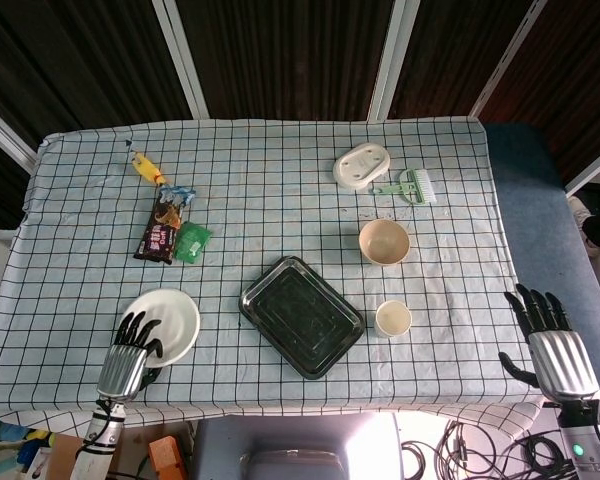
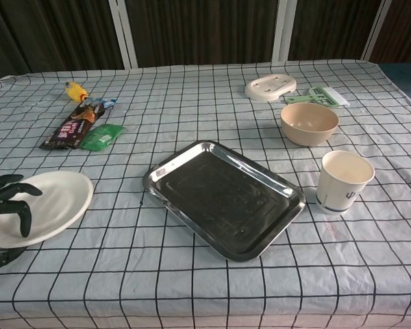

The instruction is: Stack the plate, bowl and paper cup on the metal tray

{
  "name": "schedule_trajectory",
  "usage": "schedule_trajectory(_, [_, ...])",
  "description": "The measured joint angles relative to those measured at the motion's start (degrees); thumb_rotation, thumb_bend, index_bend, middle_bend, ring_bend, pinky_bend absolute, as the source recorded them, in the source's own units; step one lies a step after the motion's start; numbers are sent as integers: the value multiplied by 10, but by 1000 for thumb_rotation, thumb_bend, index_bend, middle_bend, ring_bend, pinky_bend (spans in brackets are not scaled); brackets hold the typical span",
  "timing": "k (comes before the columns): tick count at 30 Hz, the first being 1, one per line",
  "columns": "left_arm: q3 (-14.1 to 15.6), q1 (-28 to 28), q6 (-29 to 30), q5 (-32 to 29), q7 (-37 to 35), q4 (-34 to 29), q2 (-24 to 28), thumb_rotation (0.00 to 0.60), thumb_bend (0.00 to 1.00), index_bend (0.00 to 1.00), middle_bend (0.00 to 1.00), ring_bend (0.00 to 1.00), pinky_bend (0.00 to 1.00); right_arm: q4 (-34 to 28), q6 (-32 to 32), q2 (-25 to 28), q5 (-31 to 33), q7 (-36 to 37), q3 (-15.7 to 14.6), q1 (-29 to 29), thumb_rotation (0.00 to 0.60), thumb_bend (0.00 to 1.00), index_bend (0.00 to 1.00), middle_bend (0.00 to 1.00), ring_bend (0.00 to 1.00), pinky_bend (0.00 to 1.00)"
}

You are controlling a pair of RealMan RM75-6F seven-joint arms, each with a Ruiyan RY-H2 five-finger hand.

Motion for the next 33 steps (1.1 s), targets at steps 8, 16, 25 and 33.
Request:
schedule_trajectory(8, [-18,-11,35,-2,-16,50,-27,600,491,732,286,96,81,-1,-1,1,1,-2,-1,0,600,189,0,0,0,0])
schedule_trajectory(16, [-19,-18,69,8,-42,38,-22,600,492,732,305,106,76,-2,-2,0,4,-4,1,1,600,189,0,0,0,0])
schedule_trajectory(25, [-14,-59,78,47,-5,-77,5,600,488,731,311,112,76,-2,10,3,5,8,5,-4,600,188,0,0,0,0])
schedule_trajectory(33, [-23,-133,4,67,62,-175,21,600,501,731,314,116,75,-2,14,12,16,37,14,-5,600,189,0,0,0,0])
